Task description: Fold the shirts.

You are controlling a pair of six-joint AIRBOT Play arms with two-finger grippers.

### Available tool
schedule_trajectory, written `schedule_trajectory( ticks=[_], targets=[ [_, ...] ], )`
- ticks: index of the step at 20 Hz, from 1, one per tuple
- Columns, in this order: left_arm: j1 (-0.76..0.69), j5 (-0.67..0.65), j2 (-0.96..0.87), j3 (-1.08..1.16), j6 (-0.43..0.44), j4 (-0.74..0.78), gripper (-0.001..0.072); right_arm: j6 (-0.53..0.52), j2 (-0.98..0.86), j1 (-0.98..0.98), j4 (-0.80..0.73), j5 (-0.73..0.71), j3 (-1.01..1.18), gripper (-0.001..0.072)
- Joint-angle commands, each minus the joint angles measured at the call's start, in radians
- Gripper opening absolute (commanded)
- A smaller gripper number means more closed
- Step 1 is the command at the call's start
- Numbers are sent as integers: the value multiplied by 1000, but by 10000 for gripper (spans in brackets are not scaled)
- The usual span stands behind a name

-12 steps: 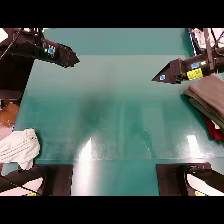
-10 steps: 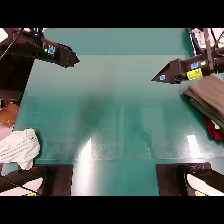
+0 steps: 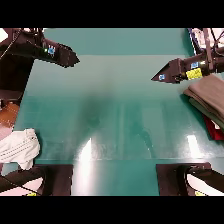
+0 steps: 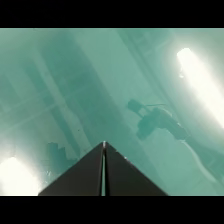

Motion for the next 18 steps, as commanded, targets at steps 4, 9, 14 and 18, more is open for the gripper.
schedule_trajectory(
  ticks=[4,9,14,18],
  targets=[
    [0,50,1,0,0,0,26,1,0,1,1,8,0,17],
    [3,-45,2,0,22,16,26,1,0,1,1,29,0,17],
    [3,-322,112,-103,32,147,26,0,0,1,1,38,0,17],
    [3,-348,336,-418,-99,400,26,-63,0,1,0,38,0,16]
  ],
)
